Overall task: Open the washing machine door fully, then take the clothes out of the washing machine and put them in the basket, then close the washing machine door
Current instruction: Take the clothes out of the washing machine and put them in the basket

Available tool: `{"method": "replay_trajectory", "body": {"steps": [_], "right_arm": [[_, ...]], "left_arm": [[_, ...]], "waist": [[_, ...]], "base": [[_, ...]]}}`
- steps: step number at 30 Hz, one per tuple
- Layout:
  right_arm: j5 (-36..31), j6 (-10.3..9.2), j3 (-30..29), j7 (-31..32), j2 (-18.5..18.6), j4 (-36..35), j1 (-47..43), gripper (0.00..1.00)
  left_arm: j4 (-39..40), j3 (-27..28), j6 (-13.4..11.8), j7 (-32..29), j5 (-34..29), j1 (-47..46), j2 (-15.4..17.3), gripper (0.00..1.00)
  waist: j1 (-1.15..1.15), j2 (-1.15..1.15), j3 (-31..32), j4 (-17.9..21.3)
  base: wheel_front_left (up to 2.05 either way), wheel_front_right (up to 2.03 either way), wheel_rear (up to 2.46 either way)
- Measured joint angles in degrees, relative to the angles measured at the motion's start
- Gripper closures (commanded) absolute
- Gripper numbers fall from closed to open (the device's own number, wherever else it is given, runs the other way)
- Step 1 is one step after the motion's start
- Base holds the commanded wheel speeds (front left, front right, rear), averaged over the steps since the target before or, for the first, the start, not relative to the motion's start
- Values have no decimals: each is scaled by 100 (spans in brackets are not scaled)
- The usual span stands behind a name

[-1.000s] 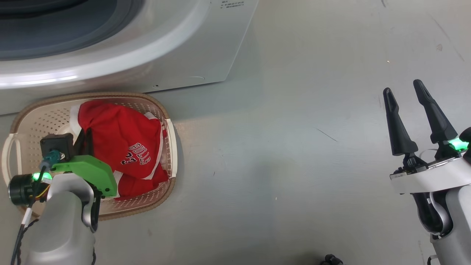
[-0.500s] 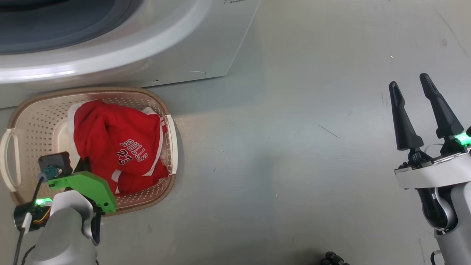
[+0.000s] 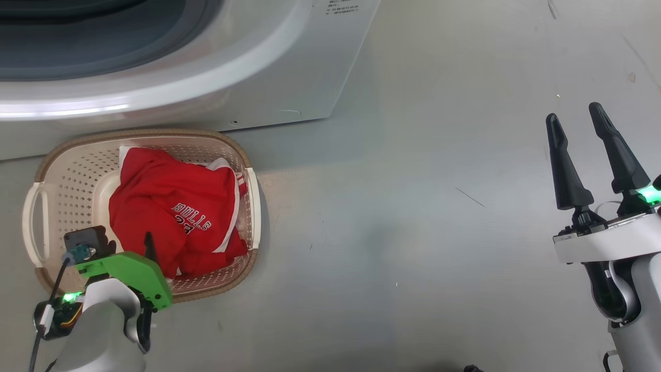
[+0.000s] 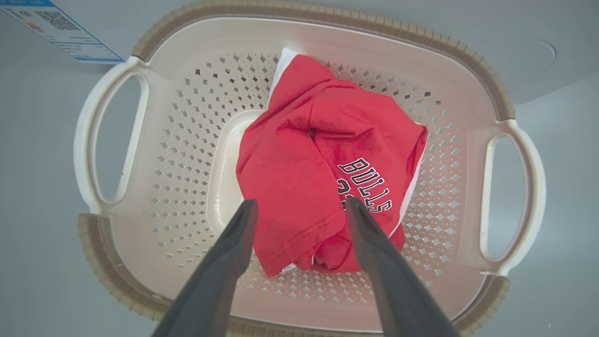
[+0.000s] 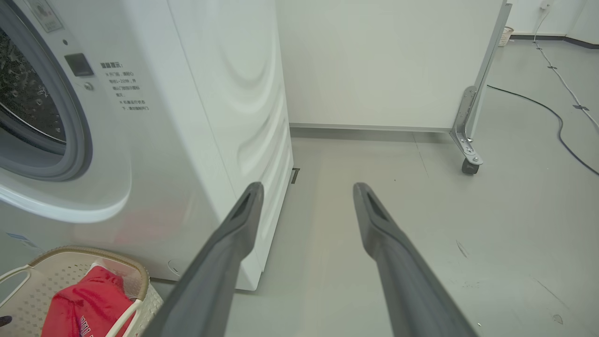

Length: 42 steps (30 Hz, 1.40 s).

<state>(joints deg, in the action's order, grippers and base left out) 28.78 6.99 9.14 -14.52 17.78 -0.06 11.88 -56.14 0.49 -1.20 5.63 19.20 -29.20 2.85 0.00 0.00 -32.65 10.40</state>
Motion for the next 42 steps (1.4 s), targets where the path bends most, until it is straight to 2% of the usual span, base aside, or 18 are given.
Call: {"method": "replay_trajectory", "body": {"steps": [12,24,31,35,37,42], "right_arm": [[-18,0,-111,0,-107,109,-3,0],[-79,0,-303,0,-198,274,-205,0],[-130,0,-341,0,-324,409,-488,0],[-170,0,-339,1,-374,439,-591,0],[-176,0,-364,0,-448,468,-688,0],[-212,0,-442,1,-533,511,-892,0]], "left_arm": [[18,-448,353,659,-293,-122,-41,0],[401,-800,566,865,-471,-98,-78,0],[794,-902,656,881,-501,100,-99,0],[1182,-851,656,880,-525,265,-102,0],[1629,-814,701,880,-525,375,-98,0],[2008,-1012,760,880,-630,657,-101,0]], "waist": [[0,0,513,-245],[0,0,1229,-672],[0,0,1701,-949],[0,0,1911,-1052],[0,0,2121,-1142],[0,0,2390,-1246]], "base": [[0,0,0],[0,0,0],[0,0,0],[0,0,0],[0,0,0],[0,0,0]]}}
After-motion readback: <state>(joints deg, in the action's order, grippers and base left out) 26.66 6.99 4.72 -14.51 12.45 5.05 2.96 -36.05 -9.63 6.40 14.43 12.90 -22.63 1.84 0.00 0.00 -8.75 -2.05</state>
